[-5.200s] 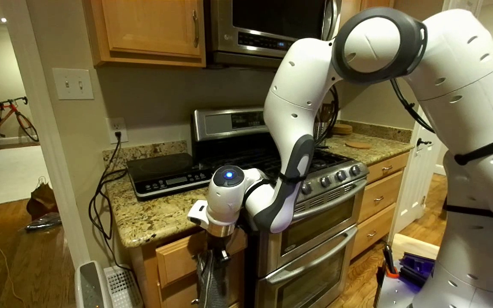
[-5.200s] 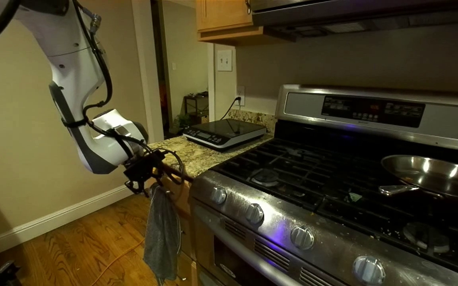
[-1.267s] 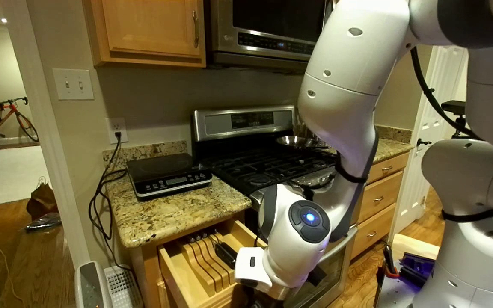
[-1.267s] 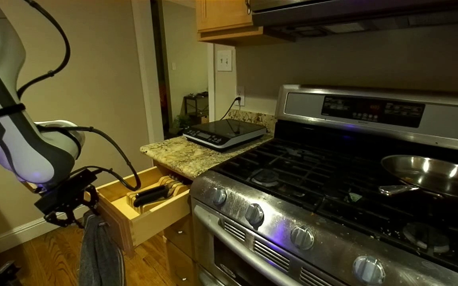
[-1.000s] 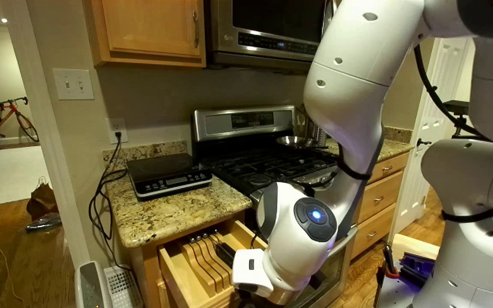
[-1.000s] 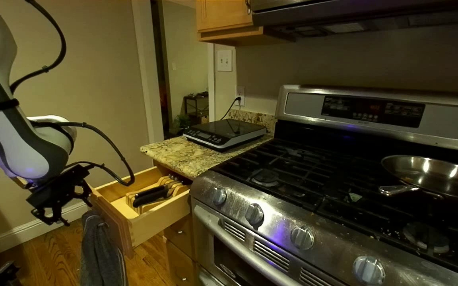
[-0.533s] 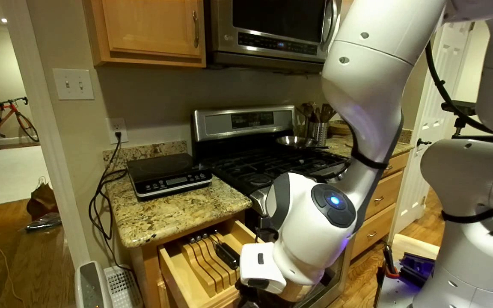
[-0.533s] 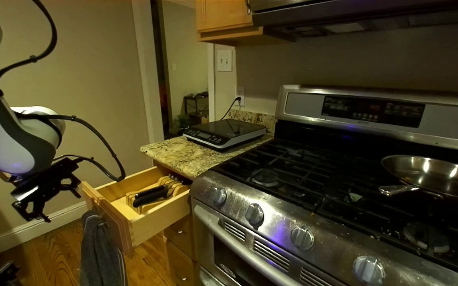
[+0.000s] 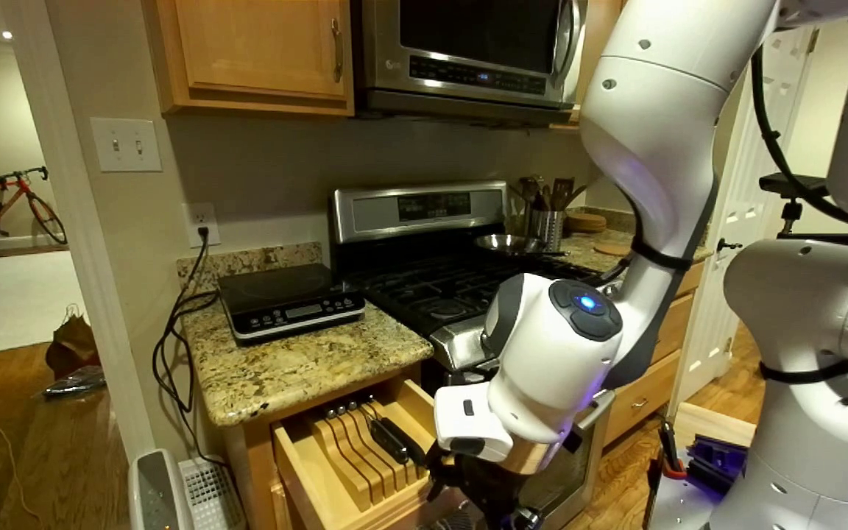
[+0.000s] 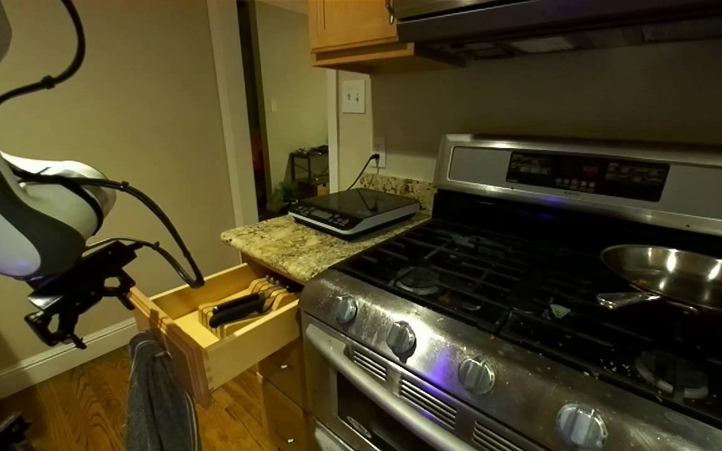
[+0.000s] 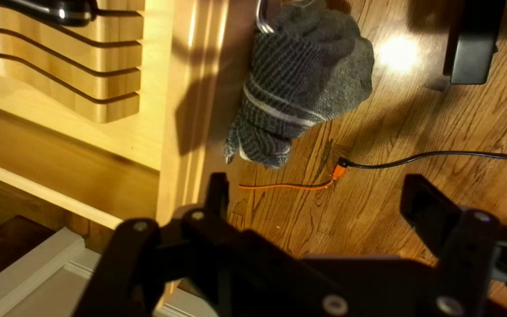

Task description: Slide open the drawer on the left

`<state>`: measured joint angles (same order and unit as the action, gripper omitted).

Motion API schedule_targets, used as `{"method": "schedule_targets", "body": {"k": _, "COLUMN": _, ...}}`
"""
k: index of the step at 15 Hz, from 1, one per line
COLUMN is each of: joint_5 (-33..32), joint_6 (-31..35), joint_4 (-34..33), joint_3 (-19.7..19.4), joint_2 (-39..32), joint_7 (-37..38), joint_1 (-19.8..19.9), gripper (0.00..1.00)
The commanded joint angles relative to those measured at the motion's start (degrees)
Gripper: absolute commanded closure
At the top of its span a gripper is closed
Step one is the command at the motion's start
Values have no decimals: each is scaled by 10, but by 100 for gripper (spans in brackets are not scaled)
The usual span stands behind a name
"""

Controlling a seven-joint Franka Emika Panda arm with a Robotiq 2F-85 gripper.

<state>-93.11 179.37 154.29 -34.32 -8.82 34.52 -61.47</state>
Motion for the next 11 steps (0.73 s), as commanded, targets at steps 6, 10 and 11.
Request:
{"method": "schedule_targets", "body": {"k": 6, "joint_5": 164, "joint_6": -17, "joint_4": 64, "joint_3": -26, "joint_2": 80, "joint_7": -228, "joint_1": 27, "gripper": 0}}
{"method": "schedule_targets", "body": {"k": 10, "joint_5": 158, "joint_6": -2, "joint_4": 36, "joint_3": -22, "joint_2": 39, "joint_7": -205, "joint_1": 18, "gripper": 0}}
{"method": "schedule_targets", "body": {"k": 11, "joint_5": 158, "joint_6": -2, "joint_4": 35, "joint_3": -21, "joint_2": 38, "joint_7": -205, "joint_1": 18, "gripper": 0}}
